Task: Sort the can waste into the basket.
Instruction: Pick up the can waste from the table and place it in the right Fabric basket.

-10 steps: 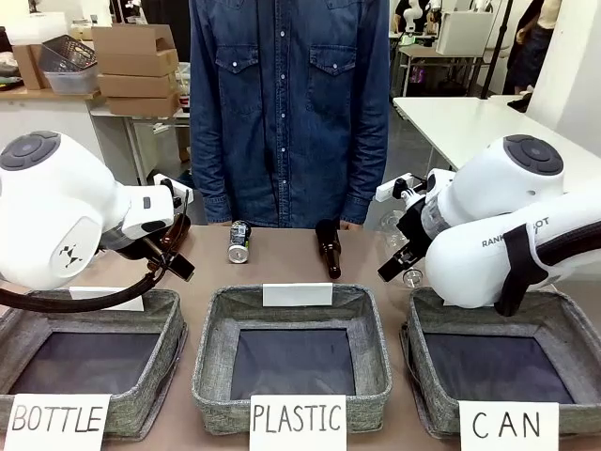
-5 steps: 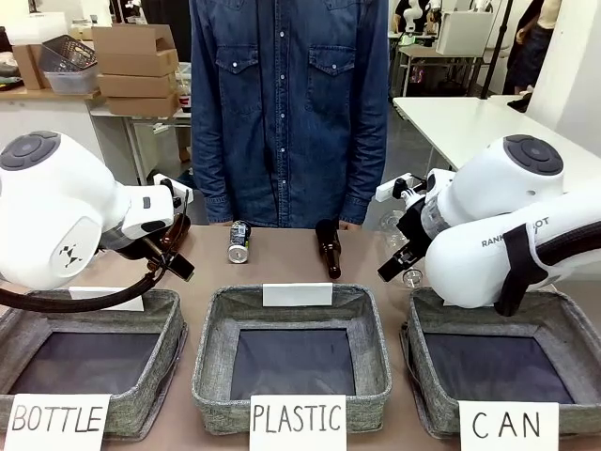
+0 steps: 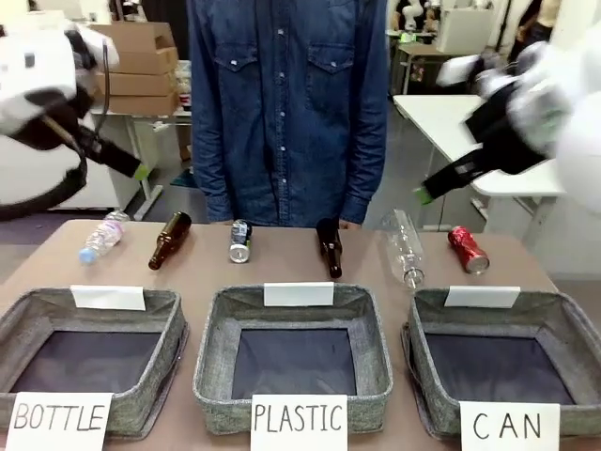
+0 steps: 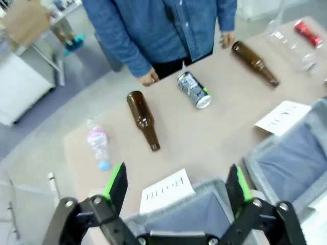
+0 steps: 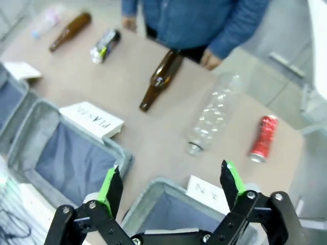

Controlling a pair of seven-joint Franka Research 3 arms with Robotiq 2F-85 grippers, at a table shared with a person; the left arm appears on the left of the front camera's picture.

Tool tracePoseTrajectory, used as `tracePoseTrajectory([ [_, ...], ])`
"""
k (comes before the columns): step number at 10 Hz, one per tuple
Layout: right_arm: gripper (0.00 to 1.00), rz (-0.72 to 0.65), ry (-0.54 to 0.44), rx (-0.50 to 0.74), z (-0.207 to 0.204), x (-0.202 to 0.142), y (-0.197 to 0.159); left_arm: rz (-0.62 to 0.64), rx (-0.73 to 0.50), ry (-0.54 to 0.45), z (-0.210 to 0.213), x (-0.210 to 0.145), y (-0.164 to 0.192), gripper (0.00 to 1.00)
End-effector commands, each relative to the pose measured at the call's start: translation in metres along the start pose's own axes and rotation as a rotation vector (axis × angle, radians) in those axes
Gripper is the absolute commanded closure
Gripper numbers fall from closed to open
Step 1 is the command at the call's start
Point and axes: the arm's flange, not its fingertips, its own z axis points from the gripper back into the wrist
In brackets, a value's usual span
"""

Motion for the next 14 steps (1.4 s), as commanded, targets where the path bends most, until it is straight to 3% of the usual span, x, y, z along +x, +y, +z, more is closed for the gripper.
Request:
tracePoseTrajectory([
  [1,0.00,0.028,0.046,0.065,-0.042,-0.001,0.000,-0.013,-0.012,0.005,-0.042,0.001,0.005,0.00],
  [2,0.00,0.000,0.000,0.000,0.000,0.000,0.000,-0.013,-0.012,0.005,-0.042,0.001,0.005,0.00],
  [3,0.00,-0.007,0.094,0.122,-0.032,-0.007,-0.001,0.001,0.003,-0.001,0.009,-0.002,-0.002,0.00],
  [4,0.00,-0.064,0.078,0.268,-0.037,-0.014,-0.006,0.023,-0.354,-0.012,0.012,-0.008,0.008,0.00],
  [5,0.00,-0.214,-0.006,0.497,-0.024,-0.025,-0.028,-0.005,-0.583,-0.066,0.027,-0.022,0.033,0.00],
  [6,0.00,-0.466,-0.079,0.786,-0.012,-0.040,-0.053,-0.001,-0.773,-0.023,0.030,-0.046,0.055,0.00],
  [7,0.00,-0.657,-0.115,0.960,-0.006,-0.056,-0.076,0.062,-0.906,-0.008,0.021,-0.066,0.066,0.00],
  [8,0.00,-0.822,-0.202,1.057,0.002,-0.074,-0.100,0.109,-0.953,0.084,0.005,-0.087,0.063,0.00],
  [9,0.00,-0.878,-0.286,1.115,0.010,-0.088,-0.114,0.166,-1.031,0.060,-0.003,-0.103,0.066,0.00],
  [10,0.00,-0.913,-0.331,1.148,0.014,-0.096,-0.121,0.283,-1.048,0.001,-0.007,-0.118,0.076,0.00],
  [11,0.00,-0.965,-0.356,1.141,0.013,-0.101,-0.126,0.464,-1.012,-0.117,-0.007,-0.134,0.089,0.00],
  [12,0.00,-0.986,-0.335,1.094,0.007,-0.100,-0.123,0.603,-1.008,-0.312,0.002,-0.149,0.101,0.00],
  [13,0.00,-0.935,-0.284,1.034,-0.006,-0.094,-0.116,0.753,-0.912,-0.427,0.012,-0.159,0.116,0.00],
  [14,0.00,-0.843,-0.301,1.096,0.028,-0.082,-0.158,0.818,-0.681,-0.299,0.027,-0.160,0.124,0.00],
])
